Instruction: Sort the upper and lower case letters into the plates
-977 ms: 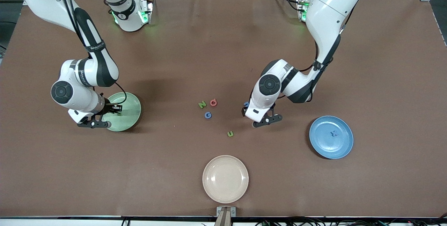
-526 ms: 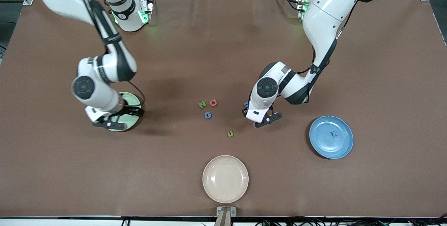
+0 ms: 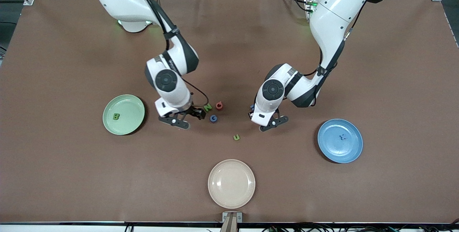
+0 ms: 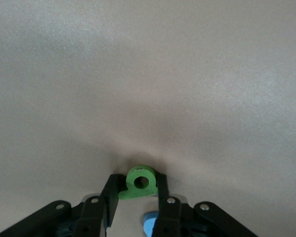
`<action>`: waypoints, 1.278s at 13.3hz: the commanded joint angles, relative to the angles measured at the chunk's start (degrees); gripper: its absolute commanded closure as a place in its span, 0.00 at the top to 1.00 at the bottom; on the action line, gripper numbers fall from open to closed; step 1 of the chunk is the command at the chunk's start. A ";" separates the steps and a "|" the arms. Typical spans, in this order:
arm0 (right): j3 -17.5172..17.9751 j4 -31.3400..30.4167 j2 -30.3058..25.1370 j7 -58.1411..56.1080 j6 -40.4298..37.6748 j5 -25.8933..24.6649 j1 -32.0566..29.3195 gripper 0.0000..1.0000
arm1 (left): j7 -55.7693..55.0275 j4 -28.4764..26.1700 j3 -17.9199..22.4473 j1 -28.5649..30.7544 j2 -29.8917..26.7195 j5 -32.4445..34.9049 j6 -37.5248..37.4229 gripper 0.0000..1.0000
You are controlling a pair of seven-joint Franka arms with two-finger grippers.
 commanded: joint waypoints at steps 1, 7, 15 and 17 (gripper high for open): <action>-0.81 6.34 6.09 6.02 2.19 -0.08 2.98 0.97 | 1.79 1.86 1.41 1.18 -0.88 1.27 -1.36 0.01; -0.89 8.20 9.80 8.07 5.37 -0.52 5.18 0.62 | 23.30 1.61 2.21 14.70 -5.37 4.86 -4.26 0.01; -1.25 1.37 2.79 -7.08 0.11 -0.34 -3.05 0.00 | 35.47 1.52 1.60 24.13 -4.58 7.95 -6.29 1.00; -1.25 -4.87 -3.27 -17.98 -0.07 -0.34 -8.24 0.00 | 32.06 1.61 -1.38 23.43 -6.16 7.33 -8.99 1.00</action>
